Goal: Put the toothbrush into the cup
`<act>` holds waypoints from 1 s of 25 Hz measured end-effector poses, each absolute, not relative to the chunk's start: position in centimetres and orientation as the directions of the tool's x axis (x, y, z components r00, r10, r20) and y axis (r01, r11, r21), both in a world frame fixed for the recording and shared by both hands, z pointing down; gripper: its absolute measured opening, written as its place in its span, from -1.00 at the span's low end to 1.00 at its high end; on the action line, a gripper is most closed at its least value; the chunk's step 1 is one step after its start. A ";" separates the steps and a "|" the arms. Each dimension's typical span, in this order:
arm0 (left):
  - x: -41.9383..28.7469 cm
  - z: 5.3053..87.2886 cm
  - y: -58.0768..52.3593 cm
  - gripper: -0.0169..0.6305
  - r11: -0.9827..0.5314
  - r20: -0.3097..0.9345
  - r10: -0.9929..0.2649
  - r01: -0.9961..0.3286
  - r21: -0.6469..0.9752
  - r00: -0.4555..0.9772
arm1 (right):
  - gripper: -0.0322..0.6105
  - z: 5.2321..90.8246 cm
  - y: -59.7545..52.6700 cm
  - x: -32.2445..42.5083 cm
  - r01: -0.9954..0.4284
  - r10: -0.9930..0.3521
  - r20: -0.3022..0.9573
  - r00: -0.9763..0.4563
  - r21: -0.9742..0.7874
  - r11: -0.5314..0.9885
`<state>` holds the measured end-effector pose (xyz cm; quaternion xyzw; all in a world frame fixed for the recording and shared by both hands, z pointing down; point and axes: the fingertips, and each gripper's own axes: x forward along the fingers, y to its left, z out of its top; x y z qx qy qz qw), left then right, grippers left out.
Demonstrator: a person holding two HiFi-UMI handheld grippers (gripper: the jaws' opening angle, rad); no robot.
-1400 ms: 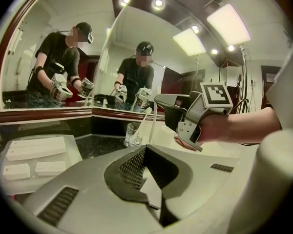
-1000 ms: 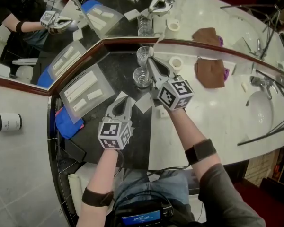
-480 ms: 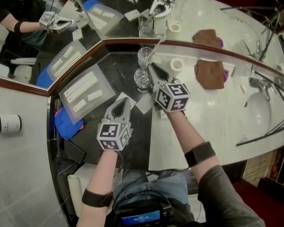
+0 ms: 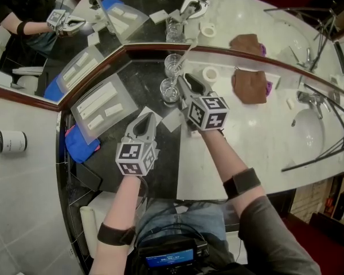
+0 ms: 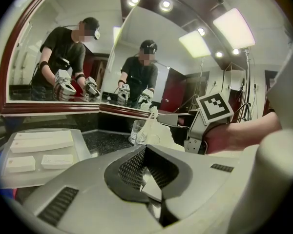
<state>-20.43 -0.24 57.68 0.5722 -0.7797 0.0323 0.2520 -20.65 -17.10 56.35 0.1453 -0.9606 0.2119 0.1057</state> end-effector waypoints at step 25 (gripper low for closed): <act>-14.6 45.1 4.8 -0.94 0.332 0.376 -0.892 -0.929 0.163 -0.252 | -0.87 44.3 -14.0 -2.3 -0.316 -0.207 0.334 -0.920 -0.313 0.896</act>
